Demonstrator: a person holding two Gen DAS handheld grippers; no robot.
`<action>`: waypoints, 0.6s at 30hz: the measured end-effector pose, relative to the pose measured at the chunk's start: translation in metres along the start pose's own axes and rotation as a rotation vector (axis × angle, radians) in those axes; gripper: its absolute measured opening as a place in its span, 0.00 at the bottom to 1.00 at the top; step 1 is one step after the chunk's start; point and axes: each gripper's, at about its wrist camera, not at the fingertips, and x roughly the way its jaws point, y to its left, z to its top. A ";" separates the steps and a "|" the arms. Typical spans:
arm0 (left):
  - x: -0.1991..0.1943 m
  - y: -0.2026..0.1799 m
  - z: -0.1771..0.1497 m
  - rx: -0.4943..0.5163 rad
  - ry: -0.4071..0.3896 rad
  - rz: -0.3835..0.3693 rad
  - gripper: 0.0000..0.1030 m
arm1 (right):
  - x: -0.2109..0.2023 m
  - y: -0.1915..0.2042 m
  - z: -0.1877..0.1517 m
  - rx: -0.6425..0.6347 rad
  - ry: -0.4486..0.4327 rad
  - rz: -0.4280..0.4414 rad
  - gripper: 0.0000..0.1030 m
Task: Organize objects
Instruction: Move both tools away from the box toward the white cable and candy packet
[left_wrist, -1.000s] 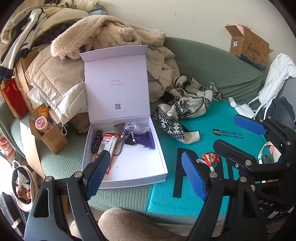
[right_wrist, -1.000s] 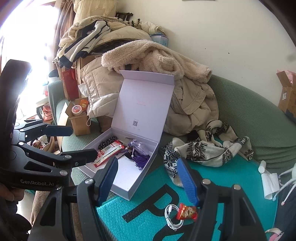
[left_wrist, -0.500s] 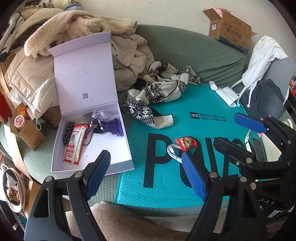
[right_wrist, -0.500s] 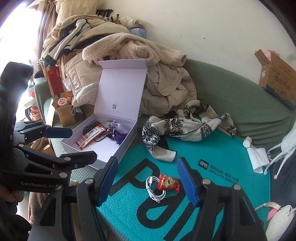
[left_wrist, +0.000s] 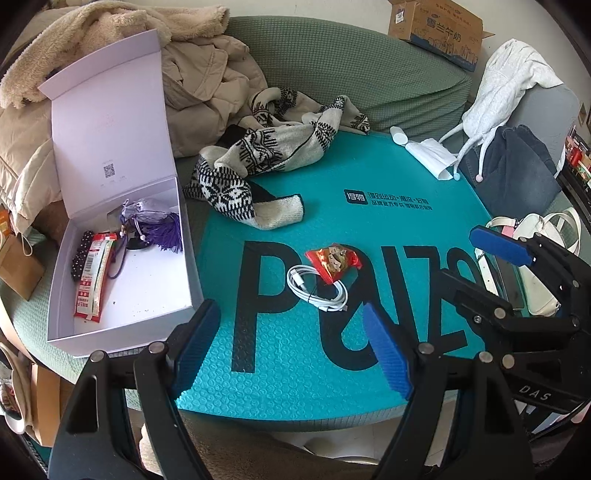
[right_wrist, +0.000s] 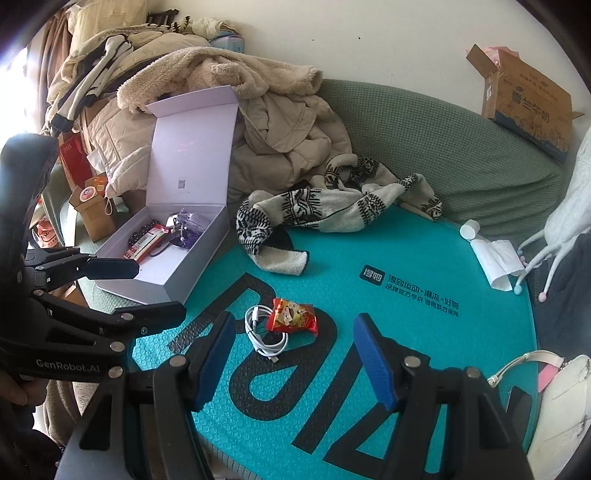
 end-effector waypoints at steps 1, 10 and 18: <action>0.007 -0.001 -0.001 0.001 0.011 -0.004 0.76 | 0.003 -0.003 -0.002 0.006 0.008 -0.003 0.65; 0.060 -0.004 -0.008 0.011 0.079 -0.021 0.76 | 0.037 -0.020 -0.020 0.038 0.071 -0.017 0.65; 0.097 -0.001 -0.010 -0.004 0.118 -0.030 0.76 | 0.067 -0.026 -0.026 0.046 0.120 -0.004 0.65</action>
